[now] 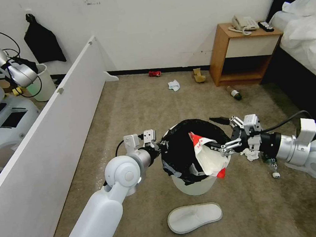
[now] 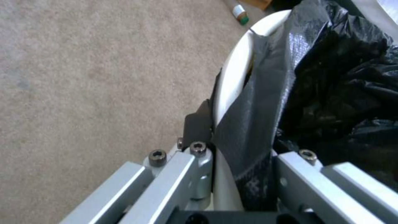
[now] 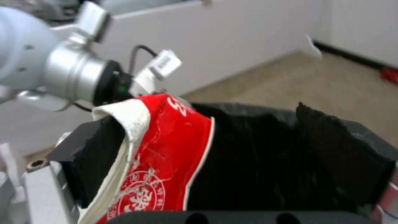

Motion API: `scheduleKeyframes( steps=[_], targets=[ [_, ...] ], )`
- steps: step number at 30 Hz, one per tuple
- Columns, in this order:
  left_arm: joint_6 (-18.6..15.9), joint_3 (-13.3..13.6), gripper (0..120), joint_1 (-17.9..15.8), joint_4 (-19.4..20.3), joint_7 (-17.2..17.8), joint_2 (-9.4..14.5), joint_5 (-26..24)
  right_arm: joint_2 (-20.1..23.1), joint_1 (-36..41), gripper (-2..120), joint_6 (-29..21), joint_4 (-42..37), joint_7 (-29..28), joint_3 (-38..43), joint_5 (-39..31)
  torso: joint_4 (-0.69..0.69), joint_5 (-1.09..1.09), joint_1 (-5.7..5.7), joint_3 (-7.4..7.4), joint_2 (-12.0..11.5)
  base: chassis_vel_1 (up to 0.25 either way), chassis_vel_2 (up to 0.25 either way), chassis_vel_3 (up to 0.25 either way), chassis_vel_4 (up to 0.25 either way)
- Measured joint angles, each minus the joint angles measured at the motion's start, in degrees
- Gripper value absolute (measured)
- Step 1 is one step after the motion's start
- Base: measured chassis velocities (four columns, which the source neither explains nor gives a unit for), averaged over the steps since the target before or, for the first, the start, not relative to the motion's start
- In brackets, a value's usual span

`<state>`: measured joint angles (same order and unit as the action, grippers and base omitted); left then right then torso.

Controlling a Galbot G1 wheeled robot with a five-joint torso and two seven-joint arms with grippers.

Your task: Pick up the trash bin and place the garbage on the floor into it.

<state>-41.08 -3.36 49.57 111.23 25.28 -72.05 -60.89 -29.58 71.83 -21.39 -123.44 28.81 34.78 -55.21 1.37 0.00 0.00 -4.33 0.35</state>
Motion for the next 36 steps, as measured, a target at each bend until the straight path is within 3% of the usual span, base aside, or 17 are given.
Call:
scheduleKeyframes(
  steps=[3, 13, 23, 30, 36],
  targets=[
    [0.11, -0.42, 4, 0.00, 0.02, -0.23, 0.43, 0.03, -0.13, -0.67, 100, -4.14, -1.60, -5.99, 0.02, -1.79, 0.00, 0.00, 0.00, 0.00, 0.00, 0.000, 0.000, 0.000, 0.000],
    [0.17, -0.65, 4, -0.07, -0.01, -0.56, 0.35, 0.06, -0.83, -1.65, 100, -8.29, -2.82, -9.53, 1.26, -4.33, 0.00, 0.00, 0.00, 0.00, 0.00, 0.000, 0.000, 0.000, 0.000],
    [0.24, -0.47, 4, 0.20, -0.30, -0.91, -0.13, 0.78, -1.88, -2.83, 100, -8.17, -1.99, -11.60, 0.60, -6.26, 0.00, 0.00, 0.00, 0.00, 0.00, 0.000, 0.000, 0.000, 0.000],
    [0.43, -0.23, 4, 0.36, -0.57, -1.14, -0.94, 1.69, -2.71, -6.39, 100, -19.87, -4.49, -24.51, 0.27, -21.40, 0.00, 0.00, 0.00, 0.00, 0.00, 0.000, 0.000, 0.000, 0.000],
    [0.44, -0.18, 4, 0.57, -0.52, -1.17, -0.90, 1.81, -3.18, -6.98, 100, -21.22, -4.77, -29.66, 0.22, -25.53, 0.00, 0.00, 0.00, 0.00, 0.00, 0.000, 0.000, 0.000, 0.000]
  ],
)
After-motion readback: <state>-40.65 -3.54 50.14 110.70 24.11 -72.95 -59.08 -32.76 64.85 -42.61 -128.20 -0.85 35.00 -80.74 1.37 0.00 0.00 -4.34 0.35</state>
